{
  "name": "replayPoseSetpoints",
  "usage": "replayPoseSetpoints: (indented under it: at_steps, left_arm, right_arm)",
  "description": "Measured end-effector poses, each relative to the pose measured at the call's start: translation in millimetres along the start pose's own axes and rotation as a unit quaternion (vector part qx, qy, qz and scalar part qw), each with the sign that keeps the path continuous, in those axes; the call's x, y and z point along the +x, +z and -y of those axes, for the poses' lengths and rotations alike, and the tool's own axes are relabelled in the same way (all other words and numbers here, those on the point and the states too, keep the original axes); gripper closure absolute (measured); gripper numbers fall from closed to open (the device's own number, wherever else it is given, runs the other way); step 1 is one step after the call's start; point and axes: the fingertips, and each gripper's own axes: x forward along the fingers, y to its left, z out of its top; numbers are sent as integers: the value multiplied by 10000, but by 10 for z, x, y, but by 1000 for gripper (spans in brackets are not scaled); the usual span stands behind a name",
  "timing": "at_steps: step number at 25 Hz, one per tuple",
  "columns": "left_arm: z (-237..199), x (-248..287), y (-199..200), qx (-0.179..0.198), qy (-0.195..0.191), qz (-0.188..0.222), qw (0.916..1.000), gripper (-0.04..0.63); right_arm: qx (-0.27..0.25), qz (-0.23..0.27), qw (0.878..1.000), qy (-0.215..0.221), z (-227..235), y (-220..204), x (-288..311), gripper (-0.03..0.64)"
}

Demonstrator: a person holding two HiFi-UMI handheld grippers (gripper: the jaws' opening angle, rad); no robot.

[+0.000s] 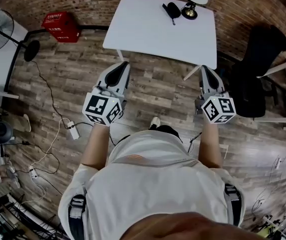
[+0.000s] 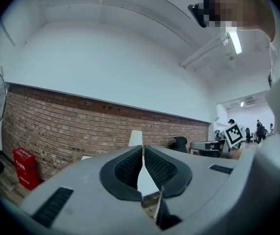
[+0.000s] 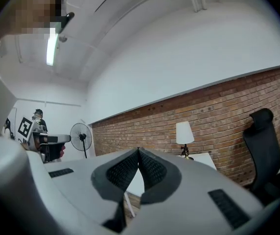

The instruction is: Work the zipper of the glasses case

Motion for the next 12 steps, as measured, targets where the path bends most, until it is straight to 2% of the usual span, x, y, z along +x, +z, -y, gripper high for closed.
replayPoseSetpoints:
  at_steps: [6,12]
  left_arm:
    - [58,697,-18,8,-35,-55,10000,569]
    - [-71,1216,-47,-17,-150,-89,9998,569]
  right_arm:
    - [51,-91,9999,17,635,32,331,566]
    - [102,-169,9998,-19,955,-28,627,566]
